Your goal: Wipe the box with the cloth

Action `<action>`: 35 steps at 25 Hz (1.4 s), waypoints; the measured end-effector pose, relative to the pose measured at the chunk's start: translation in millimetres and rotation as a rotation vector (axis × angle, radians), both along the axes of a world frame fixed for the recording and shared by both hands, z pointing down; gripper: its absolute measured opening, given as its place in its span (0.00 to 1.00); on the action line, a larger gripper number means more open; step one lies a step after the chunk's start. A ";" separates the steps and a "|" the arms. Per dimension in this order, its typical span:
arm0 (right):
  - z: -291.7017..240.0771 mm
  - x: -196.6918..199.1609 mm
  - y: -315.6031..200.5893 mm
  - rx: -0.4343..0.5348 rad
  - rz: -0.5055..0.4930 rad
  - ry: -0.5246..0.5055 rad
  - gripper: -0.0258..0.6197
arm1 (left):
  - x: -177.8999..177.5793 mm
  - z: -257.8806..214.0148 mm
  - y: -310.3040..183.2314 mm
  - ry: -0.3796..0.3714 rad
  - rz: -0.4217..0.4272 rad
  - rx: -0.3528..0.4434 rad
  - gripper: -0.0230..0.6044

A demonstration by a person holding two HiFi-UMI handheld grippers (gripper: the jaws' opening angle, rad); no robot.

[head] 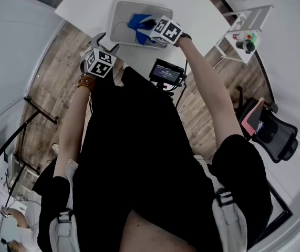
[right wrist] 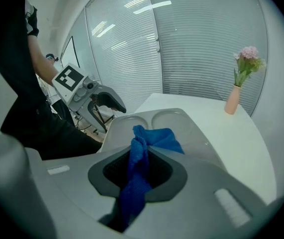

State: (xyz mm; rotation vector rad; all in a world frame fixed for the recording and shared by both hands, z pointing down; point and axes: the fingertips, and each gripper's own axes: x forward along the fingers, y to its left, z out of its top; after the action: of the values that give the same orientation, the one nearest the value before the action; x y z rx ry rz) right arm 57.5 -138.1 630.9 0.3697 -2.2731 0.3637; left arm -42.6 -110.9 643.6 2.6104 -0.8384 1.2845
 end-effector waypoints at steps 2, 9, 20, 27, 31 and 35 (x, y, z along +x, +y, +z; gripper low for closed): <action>1.0 -2.6 4.8 -0.016 -0.024 -0.002 0.16 | 0.3 2.7 -1.9 0.000 -0.003 -0.002 0.54; -4.1 -16.2 32.4 -0.130 -0.107 -0.012 0.16 | -2.3 0.6 3.2 0.001 -0.011 -0.005 0.54; -2.9 -30.7 62.3 -0.267 -0.269 -0.014 0.15 | -3.3 3.5 3.6 -0.002 -0.024 -0.016 0.54; -8.8 -32.3 76.6 -0.281 -0.314 -0.071 0.16 | -5.3 2.4 8.3 -0.008 -0.028 -0.024 0.54; -23.5 -33.2 97.0 -0.410 -0.361 -0.175 0.16 | -9.9 1.4 11.4 -0.005 -0.039 -0.029 0.54; -50.8 -32.8 91.6 -0.434 -0.371 -0.255 0.16 | -16.6 0.4 12.4 -0.008 -0.048 -0.028 0.54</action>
State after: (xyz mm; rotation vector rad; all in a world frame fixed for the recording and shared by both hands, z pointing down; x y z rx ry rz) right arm 24.7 -46.6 580.0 -0.3334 -2.3607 0.7203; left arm -59.3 -98.5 644.0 2.5493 -0.8720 1.2858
